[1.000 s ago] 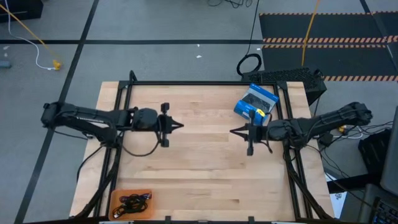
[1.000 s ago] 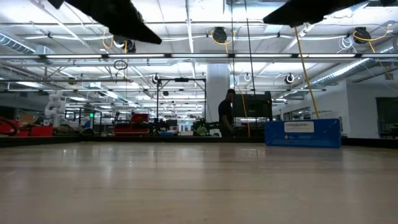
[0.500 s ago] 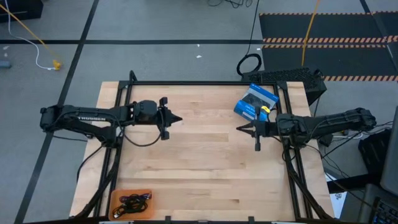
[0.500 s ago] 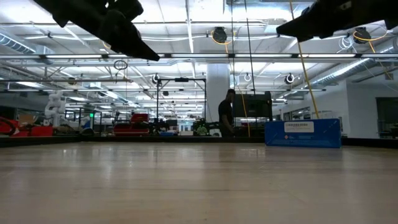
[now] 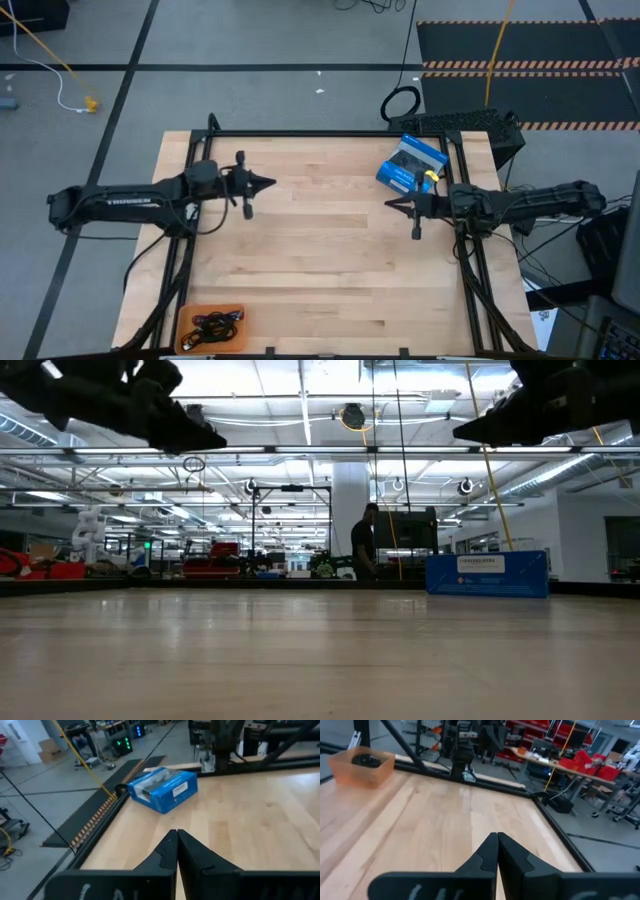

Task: Pick and place USB-C Cables
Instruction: Return to Home Position

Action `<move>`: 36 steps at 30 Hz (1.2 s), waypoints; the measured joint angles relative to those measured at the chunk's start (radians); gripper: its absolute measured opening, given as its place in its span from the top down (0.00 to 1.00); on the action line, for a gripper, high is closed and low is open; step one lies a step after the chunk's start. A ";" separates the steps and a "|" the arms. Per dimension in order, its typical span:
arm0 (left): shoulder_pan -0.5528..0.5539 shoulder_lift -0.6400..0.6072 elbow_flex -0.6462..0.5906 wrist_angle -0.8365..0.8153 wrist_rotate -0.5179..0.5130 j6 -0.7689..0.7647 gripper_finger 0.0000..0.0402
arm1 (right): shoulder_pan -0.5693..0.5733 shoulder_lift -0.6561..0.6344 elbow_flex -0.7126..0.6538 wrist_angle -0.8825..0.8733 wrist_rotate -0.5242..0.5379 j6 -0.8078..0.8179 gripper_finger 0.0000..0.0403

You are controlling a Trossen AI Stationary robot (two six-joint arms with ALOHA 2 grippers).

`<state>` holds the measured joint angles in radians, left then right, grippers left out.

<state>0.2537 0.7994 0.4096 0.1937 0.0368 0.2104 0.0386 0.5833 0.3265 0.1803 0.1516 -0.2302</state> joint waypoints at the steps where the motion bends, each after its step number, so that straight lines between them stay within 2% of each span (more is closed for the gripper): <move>1: 0.004 -0.020 -0.012 0.001 0.007 -0.003 0.98 | -0.003 -0.005 -0.008 0.016 0.000 0.000 1.00; 5: 0.008 -0.076 -0.064 0.047 0.048 -0.008 0.99 | -0.018 -0.016 -0.053 0.089 -0.044 -0.003 1.00; 10: 0.008 -0.095 -0.108 0.129 0.052 -0.020 0.98 | -0.043 -0.018 -0.092 0.162 -0.078 -0.001 1.00; 23: -0.037 -0.094 -0.187 0.159 -0.141 -0.097 0.99 | -0.105 -0.021 -0.176 0.212 -0.076 0.010 1.00; 32: -0.064 -0.094 -0.227 0.182 -0.195 -0.127 1.00 | -0.124 -0.046 -0.213 0.221 -0.076 0.005 1.00; 36: -0.078 -0.094 -0.231 0.184 -0.223 -0.125 1.00 | -0.124 -0.054 -0.235 0.286 -0.076 -0.017 1.00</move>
<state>0.1755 0.7055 0.1791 0.3778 -0.1860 0.0855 -0.0858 0.5292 0.0915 0.4663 0.0752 -0.2468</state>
